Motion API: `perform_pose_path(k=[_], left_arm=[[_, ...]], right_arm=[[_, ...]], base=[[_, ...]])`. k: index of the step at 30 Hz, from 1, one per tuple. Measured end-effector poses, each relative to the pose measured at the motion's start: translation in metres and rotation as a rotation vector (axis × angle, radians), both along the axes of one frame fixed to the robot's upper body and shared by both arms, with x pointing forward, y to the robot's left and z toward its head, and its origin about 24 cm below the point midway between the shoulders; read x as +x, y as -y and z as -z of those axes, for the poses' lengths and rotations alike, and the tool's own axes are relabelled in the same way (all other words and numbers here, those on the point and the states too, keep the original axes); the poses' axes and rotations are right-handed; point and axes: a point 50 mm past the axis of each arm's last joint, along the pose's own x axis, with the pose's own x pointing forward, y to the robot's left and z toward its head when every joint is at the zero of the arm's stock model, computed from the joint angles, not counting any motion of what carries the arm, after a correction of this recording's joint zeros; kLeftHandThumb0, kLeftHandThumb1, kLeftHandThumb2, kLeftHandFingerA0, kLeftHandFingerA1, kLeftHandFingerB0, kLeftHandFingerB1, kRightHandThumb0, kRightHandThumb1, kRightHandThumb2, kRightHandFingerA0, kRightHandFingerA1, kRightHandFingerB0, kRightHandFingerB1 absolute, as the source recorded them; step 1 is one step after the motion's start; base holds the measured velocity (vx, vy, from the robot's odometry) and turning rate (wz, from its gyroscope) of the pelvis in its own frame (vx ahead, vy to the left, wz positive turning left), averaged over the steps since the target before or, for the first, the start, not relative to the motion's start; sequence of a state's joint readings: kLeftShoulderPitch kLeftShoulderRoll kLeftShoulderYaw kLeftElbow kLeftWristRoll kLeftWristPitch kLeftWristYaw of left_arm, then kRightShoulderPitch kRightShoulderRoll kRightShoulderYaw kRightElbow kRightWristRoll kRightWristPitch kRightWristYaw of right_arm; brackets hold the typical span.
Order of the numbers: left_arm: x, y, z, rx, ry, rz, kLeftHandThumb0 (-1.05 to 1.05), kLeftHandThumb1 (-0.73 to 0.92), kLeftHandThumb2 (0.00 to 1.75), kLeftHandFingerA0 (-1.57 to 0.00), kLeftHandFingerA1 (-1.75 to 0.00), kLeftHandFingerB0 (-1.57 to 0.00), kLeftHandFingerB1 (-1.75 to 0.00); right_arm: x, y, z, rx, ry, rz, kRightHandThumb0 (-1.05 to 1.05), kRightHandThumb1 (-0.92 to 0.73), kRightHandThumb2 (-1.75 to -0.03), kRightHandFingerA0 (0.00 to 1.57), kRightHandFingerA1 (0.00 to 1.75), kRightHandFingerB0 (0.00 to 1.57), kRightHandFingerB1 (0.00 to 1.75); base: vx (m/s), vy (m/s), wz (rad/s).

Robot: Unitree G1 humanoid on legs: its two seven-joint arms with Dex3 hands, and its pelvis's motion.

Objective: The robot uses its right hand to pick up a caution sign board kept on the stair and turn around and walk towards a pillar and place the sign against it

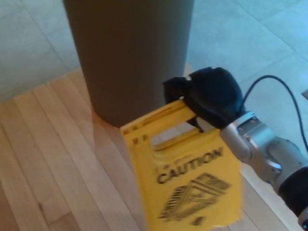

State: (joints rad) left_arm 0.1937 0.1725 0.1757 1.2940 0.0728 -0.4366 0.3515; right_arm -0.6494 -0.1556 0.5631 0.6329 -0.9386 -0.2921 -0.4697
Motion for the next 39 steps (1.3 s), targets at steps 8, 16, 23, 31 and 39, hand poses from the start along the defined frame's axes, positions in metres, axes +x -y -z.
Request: perform_pose_path(k=[8,16,23,31,39], left_arm=[[-0.004,0.002,0.001,-0.005,-0.006,-0.007,0.02,0.60,0.87,-1.00,-0.85,-0.90,-0.67],[-0.002,0.006,0.002,-0.016,0.001,-0.014,-0.05,0.64,0.77,-1.03,-0.89,-0.93,-0.65],[0.000,0.005,0.002,-0.013,0.001,-0.003,-0.03,0.61,0.82,-1.02,-0.87,-0.91,-0.67],[0.010,0.001,0.000,-0.002,0.029,-0.001,-0.02,0.60,0.85,-1.01,-0.88,-0.91,-0.67],[0.004,0.002,0.001,-0.005,0.017,-0.011,0.04,0.56,0.91,-1.03,-0.90,-0.96,-0.69]], right_arm=[[-0.002,0.000,0.018,-0.067,-0.058,-0.005,-0.13,-0.45,-0.85,0.93,1.66,0.84,1.33],[0.002,0.019,0.031,-0.155,-0.096,0.048,-0.17,-0.51,-0.78,0.95,1.64,0.86,1.18],[0.002,0.024,0.043,-0.216,-0.152,0.076,-0.18,-0.53,-0.79,0.95,1.66,0.84,1.23],[0.001,0.002,0.041,-0.200,-0.177,0.045,-0.18,-0.52,-0.82,0.95,1.66,0.87,1.21],[-0.001,-0.002,0.043,-0.187,-0.194,0.031,-0.14,-0.47,-0.88,0.90,1.67,0.82,1.38]], base=[[0.12,-0.084,0.24],[0.13,-0.137,0.01],[0.22,0.212,-0.01],[0.21,0.168,-0.03],[0.30,-0.057,0.14]])
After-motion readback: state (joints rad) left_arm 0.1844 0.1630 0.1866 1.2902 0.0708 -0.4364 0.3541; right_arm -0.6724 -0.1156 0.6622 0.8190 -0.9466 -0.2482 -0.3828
